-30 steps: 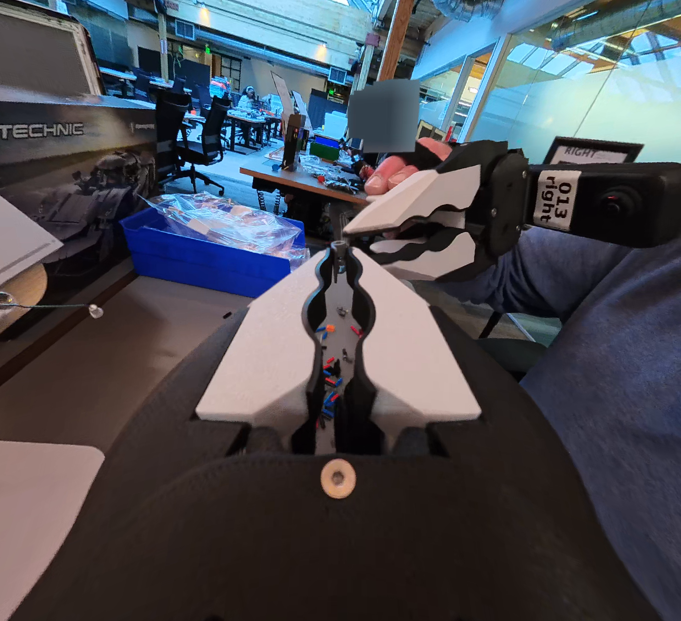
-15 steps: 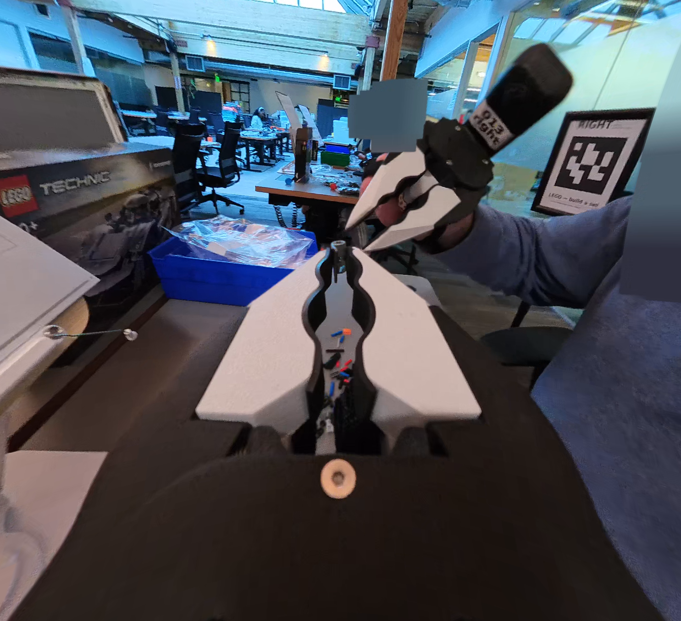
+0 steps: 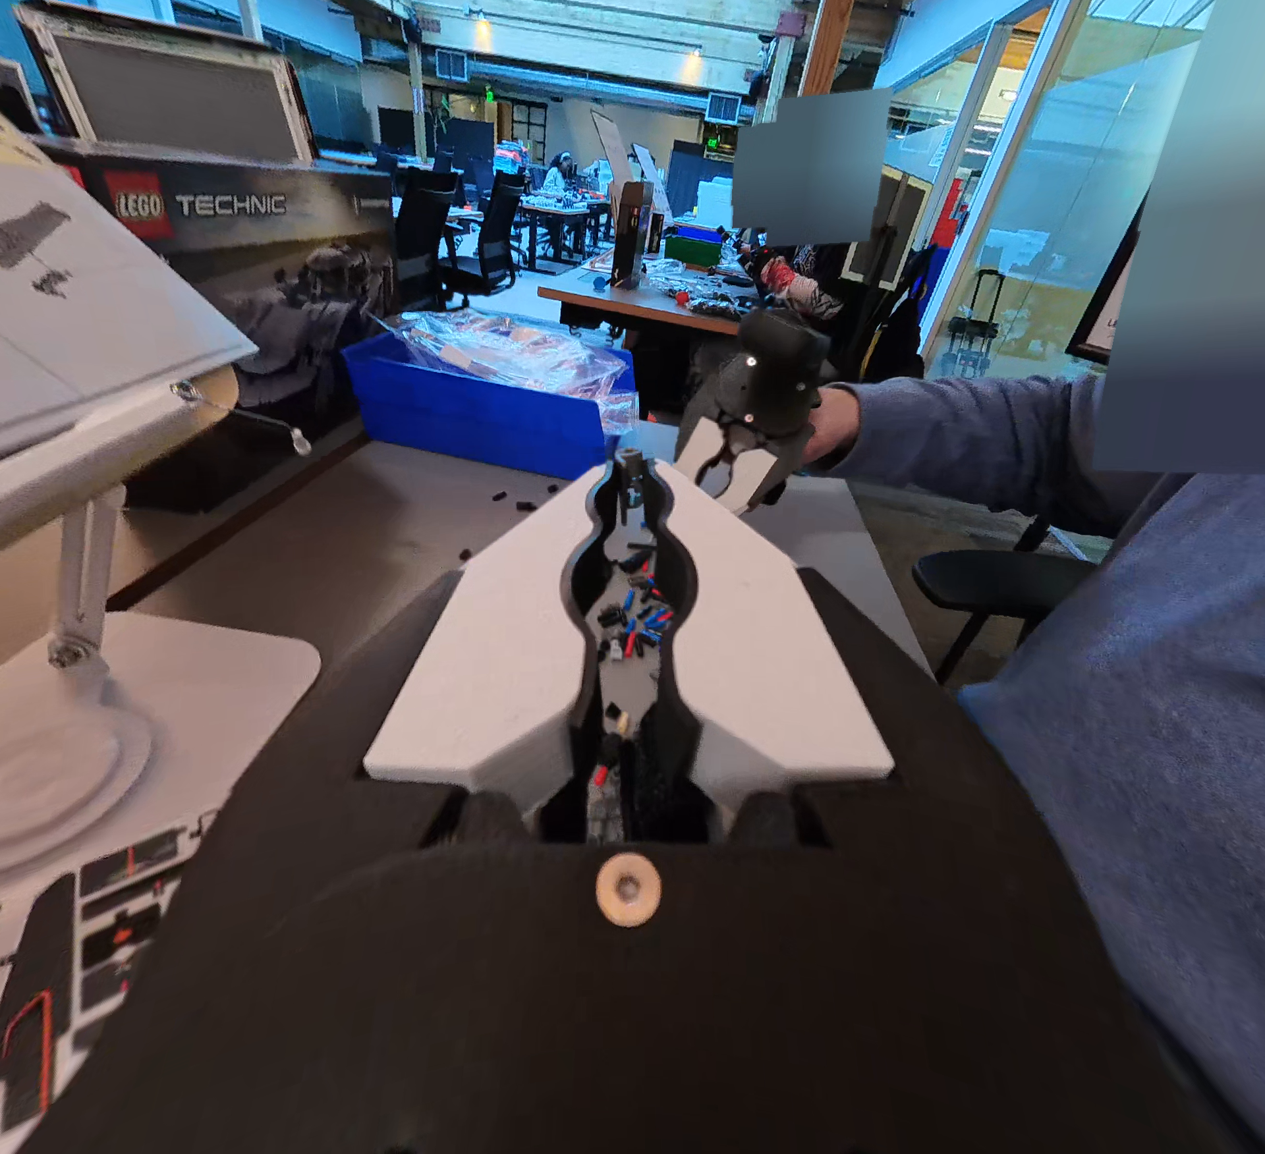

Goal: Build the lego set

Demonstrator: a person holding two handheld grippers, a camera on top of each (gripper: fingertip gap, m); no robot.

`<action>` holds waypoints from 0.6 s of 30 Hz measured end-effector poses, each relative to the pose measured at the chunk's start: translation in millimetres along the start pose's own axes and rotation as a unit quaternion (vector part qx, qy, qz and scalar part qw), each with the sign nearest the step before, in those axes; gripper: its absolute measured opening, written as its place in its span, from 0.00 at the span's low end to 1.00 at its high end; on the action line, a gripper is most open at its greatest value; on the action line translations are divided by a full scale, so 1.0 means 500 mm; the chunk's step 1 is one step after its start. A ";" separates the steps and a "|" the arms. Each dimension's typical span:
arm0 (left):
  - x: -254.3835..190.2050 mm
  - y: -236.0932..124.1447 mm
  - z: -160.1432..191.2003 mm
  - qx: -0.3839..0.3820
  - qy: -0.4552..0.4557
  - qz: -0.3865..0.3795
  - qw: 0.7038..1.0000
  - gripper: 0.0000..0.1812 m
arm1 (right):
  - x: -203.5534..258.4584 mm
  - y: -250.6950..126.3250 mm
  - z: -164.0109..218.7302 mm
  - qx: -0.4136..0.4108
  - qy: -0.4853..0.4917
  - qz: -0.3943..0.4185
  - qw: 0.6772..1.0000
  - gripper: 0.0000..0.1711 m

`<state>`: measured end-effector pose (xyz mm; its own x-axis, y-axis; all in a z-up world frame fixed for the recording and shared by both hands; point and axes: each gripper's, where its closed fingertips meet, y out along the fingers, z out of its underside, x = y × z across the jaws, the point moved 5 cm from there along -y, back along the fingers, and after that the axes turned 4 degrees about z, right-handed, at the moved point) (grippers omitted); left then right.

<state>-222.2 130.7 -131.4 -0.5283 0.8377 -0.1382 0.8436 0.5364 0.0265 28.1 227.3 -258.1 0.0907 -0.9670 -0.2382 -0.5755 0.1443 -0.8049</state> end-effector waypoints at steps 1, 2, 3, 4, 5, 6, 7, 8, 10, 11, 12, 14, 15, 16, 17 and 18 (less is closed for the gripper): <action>-0.002 -0.003 0.007 0.002 -0.001 -0.003 1.000 0.02 | 0.003 0.010 0.005 0.004 0.001 -0.010 1.000 0.05; -0.004 -0.006 0.013 0.002 -0.002 -0.004 1.000 0.02 | 0.008 0.015 0.006 0.005 0.003 -0.019 1.000 0.04; -0.006 -0.009 0.019 0.003 -0.004 -0.003 1.000 0.02 | 0.013 0.019 0.006 0.004 0.006 -0.028 1.000 0.04; -0.006 -0.012 0.022 0.003 -0.005 -0.004 1.000 0.02 | 0.017 0.021 0.006 0.004 0.007 -0.031 0.999 0.04; -0.005 -0.014 0.025 0.001 -0.005 -0.005 1.000 0.02 | 0.020 0.024 0.007 0.005 0.006 -0.031 0.999 0.04; -0.003 -0.016 0.026 0.000 -0.007 -0.005 1.000 0.02 | 0.022 0.026 0.007 0.006 0.008 -0.031 0.999 0.04; -0.001 -0.018 0.025 -0.001 -0.008 -0.004 1.000 0.02 | 0.023 0.030 0.007 0.006 0.012 -0.031 0.999 0.03; 0.000 -0.019 0.023 -0.004 -0.009 -0.004 1.000 0.02 | 0.024 0.034 0.006 0.005 0.018 -0.031 0.999 0.02; 0.001 -0.021 0.019 -0.007 -0.009 -0.002 1.000 0.02 | 0.030 0.046 0.000 -0.001 0.031 -0.039 0.999 0.02; 0.000 -0.021 0.018 -0.006 -0.007 -0.002 1.000 0.02 | 0.035 0.051 -0.005 -0.005 0.030 -0.044 0.999 0.02; -0.001 -0.021 0.017 -0.005 -0.005 -0.003 1.000 0.02 | 0.039 0.058 -0.009 -0.006 0.028 -0.048 0.998 0.02; -0.005 -0.021 0.016 -0.005 -0.001 -0.004 1.000 0.02 | 0.044 0.071 -0.016 -0.006 0.026 -0.055 0.998 0.03; -0.007 -0.020 0.016 -0.005 0.000 -0.004 1.000 0.02 | 0.047 0.078 -0.019 -0.004 0.024 -0.060 0.998 0.04; -0.009 -0.020 0.016 -0.004 0.001 -0.003 1.000 0.02 | 0.052 0.085 -0.021 -0.002 0.018 -0.065 0.998 0.04; -0.010 -0.018 0.017 -0.003 0.001 -0.002 1.000 0.02 | 0.054 0.091 -0.022 0.001 0.011 -0.067 0.998 0.04; -0.011 -0.017 0.017 -0.002 0.002 -0.001 1.000 0.02 | 0.057 0.095 -0.024 0.001 0.008 -0.069 0.998 0.04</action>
<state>-225.4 120.5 -139.3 -0.5298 0.8373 -0.1346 0.8424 0.5380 0.0306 -6.5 204.2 -296.8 0.1570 -0.9807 -0.1162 -0.5560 0.0095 -0.8311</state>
